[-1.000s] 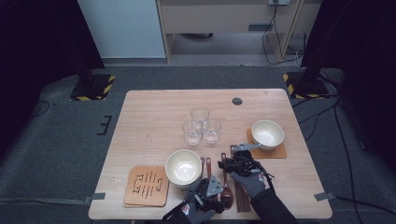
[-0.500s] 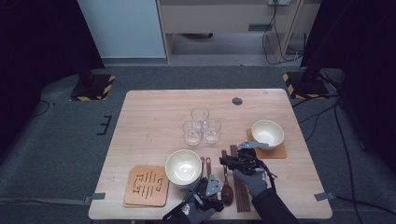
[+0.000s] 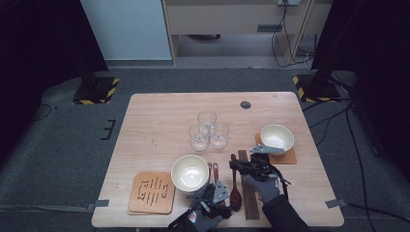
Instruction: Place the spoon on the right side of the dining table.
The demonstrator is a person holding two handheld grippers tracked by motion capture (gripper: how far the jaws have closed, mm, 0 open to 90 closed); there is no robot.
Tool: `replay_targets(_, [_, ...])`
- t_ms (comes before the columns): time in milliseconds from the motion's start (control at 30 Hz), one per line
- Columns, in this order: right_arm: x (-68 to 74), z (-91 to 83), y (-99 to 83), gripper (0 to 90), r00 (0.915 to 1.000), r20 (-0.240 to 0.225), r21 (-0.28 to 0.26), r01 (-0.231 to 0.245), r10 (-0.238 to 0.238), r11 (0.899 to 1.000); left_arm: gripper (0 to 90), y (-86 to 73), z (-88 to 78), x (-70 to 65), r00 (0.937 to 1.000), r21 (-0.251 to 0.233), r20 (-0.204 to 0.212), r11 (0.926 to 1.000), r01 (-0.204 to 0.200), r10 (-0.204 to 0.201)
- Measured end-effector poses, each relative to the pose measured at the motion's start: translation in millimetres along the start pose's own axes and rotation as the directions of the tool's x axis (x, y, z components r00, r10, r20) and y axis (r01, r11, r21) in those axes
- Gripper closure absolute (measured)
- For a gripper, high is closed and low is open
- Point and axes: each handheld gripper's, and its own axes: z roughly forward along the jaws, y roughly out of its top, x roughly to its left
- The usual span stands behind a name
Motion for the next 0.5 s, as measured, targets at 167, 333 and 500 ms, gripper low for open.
replay_targets(167, [-2.0,-5.7,1.1,84.0,1.0000,-0.001,-0.012,-0.002,0.002,1.000,34.3,-1.7,1.6,0.0,0.9999,0.013,-0.011,0.9998,-0.012,0.012])
replay_targets(333, [-3.2,-6.8,1.3,84.2,1.0000,-0.005,-0.014,-0.007,0.007,1.000,34.3,-1.6,1.6,0.0,0.9999,0.012,-0.011,0.9999,-0.011,0.011])
replay_targets(500, [0.3,-8.2,3.3,84.2,1.0000,-0.008,-0.025,0.002,-0.002,1.000,34.3,-1.6,1.7,0.1,0.9999,0.011,-0.012,0.9999,-0.012,0.012])
